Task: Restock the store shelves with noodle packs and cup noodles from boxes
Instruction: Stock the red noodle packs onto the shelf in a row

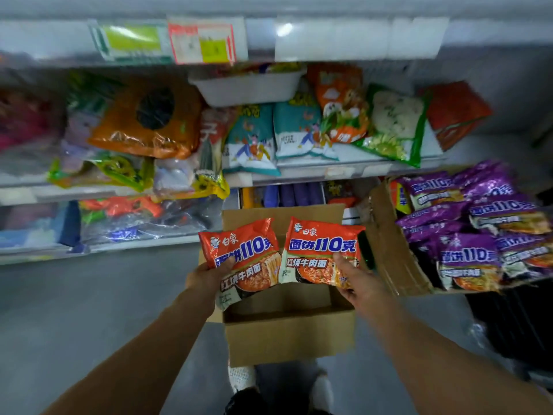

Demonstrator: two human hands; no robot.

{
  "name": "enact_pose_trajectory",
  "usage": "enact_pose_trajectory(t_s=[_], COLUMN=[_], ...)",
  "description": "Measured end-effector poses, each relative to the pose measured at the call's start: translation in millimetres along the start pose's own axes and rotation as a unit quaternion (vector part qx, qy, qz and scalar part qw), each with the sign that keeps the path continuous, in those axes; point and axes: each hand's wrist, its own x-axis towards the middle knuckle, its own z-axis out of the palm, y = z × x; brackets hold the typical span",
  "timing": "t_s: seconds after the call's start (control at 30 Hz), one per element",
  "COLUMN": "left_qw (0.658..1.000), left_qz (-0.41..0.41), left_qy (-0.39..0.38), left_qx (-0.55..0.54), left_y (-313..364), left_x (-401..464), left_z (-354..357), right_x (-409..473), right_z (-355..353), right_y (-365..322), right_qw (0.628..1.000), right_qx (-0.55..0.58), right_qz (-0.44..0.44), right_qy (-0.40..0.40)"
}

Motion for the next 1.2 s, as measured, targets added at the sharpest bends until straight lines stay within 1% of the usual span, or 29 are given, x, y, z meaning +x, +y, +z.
enact_pose_trajectory(t_s=[0.13,0.27,0.47,0.6,0.83,1.03,1.2], left_qw=[1.0,0.998,0.989,0.981,0.954,0.929,0.917], left_qz=[0.016,0.045,0.122,0.166,0.268,0.323,0.35], left_qy=[0.008,0.014,0.012,0.016,0.031,0.041,0.035], left_qx=[-0.018,-0.052,-0.078,-0.1,-0.132,-0.178,-0.19], left_y=[31,55,99,129,186,231,258], left_x=[-55,-97,-183,-236,-316,-376,-419], left_z=[-16,-23,-13,-17,-32,-47,-53], right_x=[-59,-108,-166,-200,-262,-316,-348], right_z=[-6,-13,-42,-59,-82,-95,-108], right_y=[-25,-59,-100,-126,-186,-235,-264], right_qw=[0.999,0.994,0.982,0.972,0.949,0.921,0.906], right_qx=[0.023,0.039,0.03,0.037,0.059,0.071,0.078], right_qz=[-0.03,-0.079,-0.152,-0.182,-0.249,-0.293,-0.325], right_qy=[-0.035,-0.064,-0.104,-0.144,-0.185,-0.247,-0.261])
